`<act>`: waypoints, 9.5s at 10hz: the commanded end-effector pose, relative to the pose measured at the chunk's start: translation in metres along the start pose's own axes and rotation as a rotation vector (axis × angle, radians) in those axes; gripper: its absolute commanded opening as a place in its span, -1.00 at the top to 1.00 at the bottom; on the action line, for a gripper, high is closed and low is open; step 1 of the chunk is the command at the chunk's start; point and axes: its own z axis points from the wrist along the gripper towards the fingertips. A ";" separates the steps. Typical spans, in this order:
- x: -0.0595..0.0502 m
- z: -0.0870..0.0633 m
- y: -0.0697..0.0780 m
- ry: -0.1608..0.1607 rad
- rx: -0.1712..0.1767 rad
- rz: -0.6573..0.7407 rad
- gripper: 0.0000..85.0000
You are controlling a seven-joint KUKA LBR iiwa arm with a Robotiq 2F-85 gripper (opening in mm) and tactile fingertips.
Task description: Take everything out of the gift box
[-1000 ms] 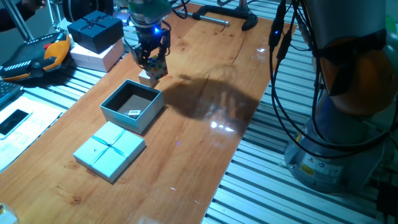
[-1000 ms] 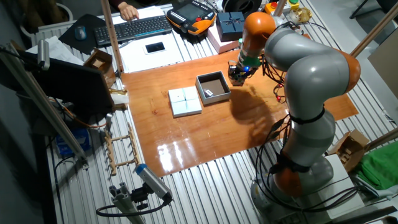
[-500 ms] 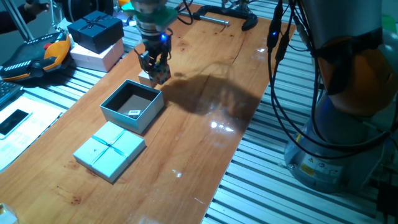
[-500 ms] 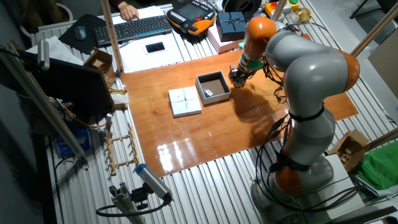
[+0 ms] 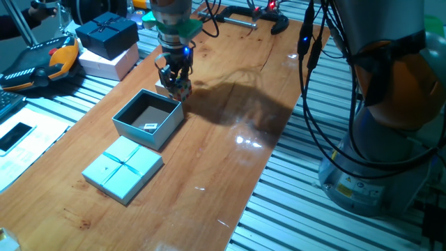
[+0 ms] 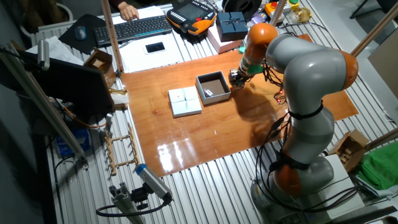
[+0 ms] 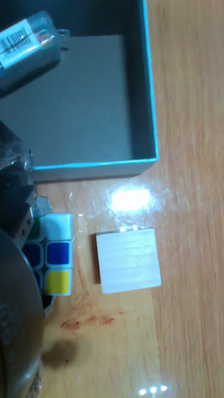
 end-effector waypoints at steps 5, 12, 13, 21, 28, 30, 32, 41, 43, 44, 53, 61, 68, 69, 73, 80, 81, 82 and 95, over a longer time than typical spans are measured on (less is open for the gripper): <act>0.001 0.007 0.002 -0.006 0.012 -0.046 0.98; 0.002 0.018 0.000 -0.022 0.004 -0.044 0.53; 0.002 0.021 -0.001 -0.028 0.002 -0.041 0.42; 0.002 0.024 -0.001 -0.050 0.008 -0.029 -0.60; -0.003 -0.013 0.003 -0.024 0.010 -0.055 -0.65; -0.014 -0.030 0.013 -0.019 0.003 -0.116 -0.57; -0.025 -0.051 0.024 -0.011 0.008 -0.188 -0.46; -0.040 -0.061 0.061 -0.017 -0.029 -0.375 -0.28; -0.037 -0.053 0.072 -0.018 -0.043 -0.374 -0.27; -0.037 -0.050 0.077 -0.022 -0.045 -0.373 -0.27; -0.021 -0.040 0.119 -0.010 -0.019 -0.407 -0.10; -0.007 -0.016 0.141 -0.023 -0.040 -0.381 -0.23; -0.006 -0.015 0.141 -0.028 -0.043 -0.395 -0.29; -0.006 -0.015 0.141 -0.017 -0.047 -0.432 -0.30; 0.003 -0.010 0.154 -0.009 -0.047 -0.466 -0.30; 0.003 -0.002 0.162 -0.007 -0.046 -0.477 -0.32; 0.006 -0.001 0.162 -0.010 -0.045 -0.476 -0.31; 0.009 0.000 0.163 -0.013 -0.045 -0.473 -0.31; 0.022 0.021 0.159 -0.040 -0.041 -0.477 -0.17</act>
